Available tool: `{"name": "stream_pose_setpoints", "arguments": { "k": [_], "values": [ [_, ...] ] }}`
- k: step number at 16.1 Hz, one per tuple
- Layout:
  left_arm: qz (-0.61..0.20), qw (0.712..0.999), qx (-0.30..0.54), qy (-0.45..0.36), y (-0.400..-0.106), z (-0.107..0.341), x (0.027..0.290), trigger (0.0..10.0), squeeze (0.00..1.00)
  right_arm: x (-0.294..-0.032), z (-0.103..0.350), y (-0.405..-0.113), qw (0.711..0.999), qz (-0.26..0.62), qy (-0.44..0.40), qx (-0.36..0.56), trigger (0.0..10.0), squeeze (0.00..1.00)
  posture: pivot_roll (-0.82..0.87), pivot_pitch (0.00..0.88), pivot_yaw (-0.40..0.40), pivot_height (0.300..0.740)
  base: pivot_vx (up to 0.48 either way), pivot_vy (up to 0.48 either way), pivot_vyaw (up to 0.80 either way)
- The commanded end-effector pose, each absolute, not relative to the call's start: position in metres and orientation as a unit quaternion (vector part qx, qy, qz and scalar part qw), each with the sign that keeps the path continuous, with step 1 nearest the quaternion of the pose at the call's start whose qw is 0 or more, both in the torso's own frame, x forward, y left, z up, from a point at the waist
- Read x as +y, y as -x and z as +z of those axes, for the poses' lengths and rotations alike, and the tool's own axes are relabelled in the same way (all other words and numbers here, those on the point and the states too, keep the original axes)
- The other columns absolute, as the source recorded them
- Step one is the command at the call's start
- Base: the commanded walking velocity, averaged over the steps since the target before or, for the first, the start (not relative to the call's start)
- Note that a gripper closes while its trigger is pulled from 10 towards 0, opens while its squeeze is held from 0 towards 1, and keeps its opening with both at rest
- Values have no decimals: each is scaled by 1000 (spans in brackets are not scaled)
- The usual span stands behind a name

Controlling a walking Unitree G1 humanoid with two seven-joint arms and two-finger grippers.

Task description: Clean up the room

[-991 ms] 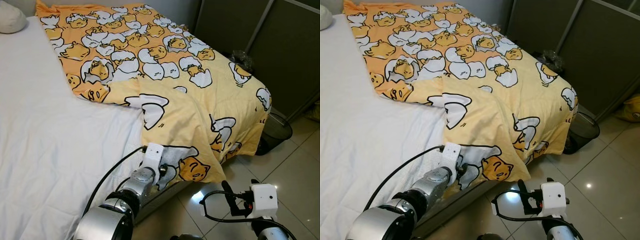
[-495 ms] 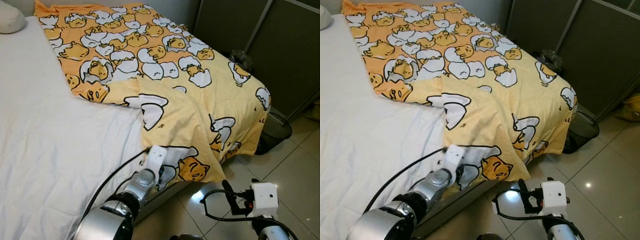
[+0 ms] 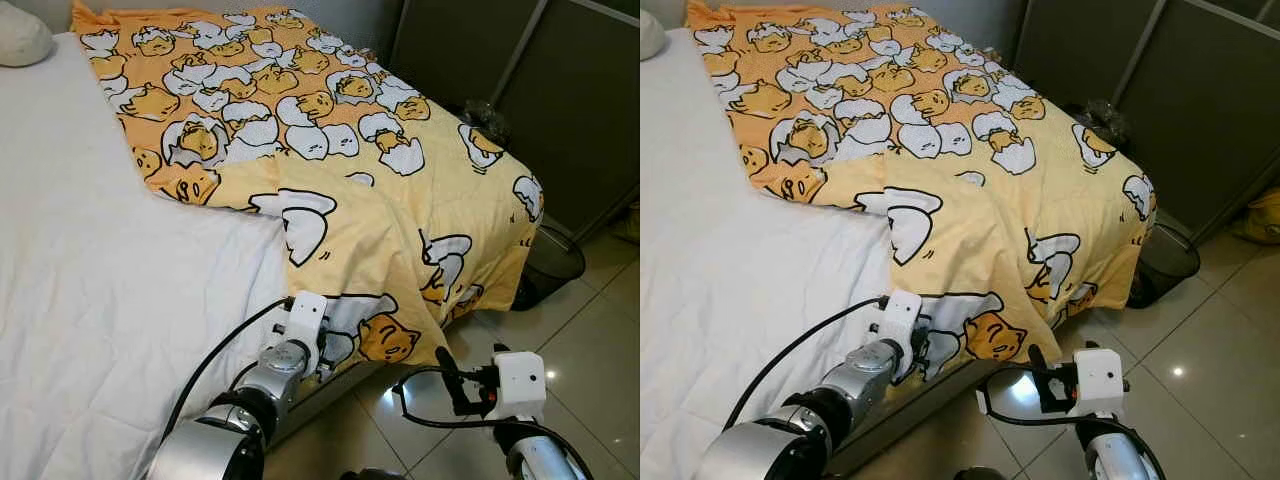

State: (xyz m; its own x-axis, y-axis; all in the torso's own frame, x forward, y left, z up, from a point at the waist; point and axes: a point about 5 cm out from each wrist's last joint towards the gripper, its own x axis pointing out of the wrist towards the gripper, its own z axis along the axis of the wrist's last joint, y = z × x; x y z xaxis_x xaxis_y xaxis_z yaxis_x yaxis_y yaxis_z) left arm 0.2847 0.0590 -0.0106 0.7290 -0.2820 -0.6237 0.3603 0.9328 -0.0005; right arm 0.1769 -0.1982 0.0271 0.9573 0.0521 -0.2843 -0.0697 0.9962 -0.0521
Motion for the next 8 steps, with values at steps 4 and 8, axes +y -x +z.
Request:
{"name": "stream_pose_setpoints", "arguments": {
  "k": [4, 8],
  "values": [
    [-194, 926, 307, -101, -287, -6, 52, 0, 0, -201, 20, -172, 986, 22, 31, 163, 10000, 0, -212, 33, -56, 740, 0, 0, 0],
    [-210, 924, 295, -125, -289, -4, 52, 10000, 0, -200, 19, -174, 986, 20, 29, 163, 10000, 0, -198, 31, -51, 740, 0, 0, 0]
  ]
}}
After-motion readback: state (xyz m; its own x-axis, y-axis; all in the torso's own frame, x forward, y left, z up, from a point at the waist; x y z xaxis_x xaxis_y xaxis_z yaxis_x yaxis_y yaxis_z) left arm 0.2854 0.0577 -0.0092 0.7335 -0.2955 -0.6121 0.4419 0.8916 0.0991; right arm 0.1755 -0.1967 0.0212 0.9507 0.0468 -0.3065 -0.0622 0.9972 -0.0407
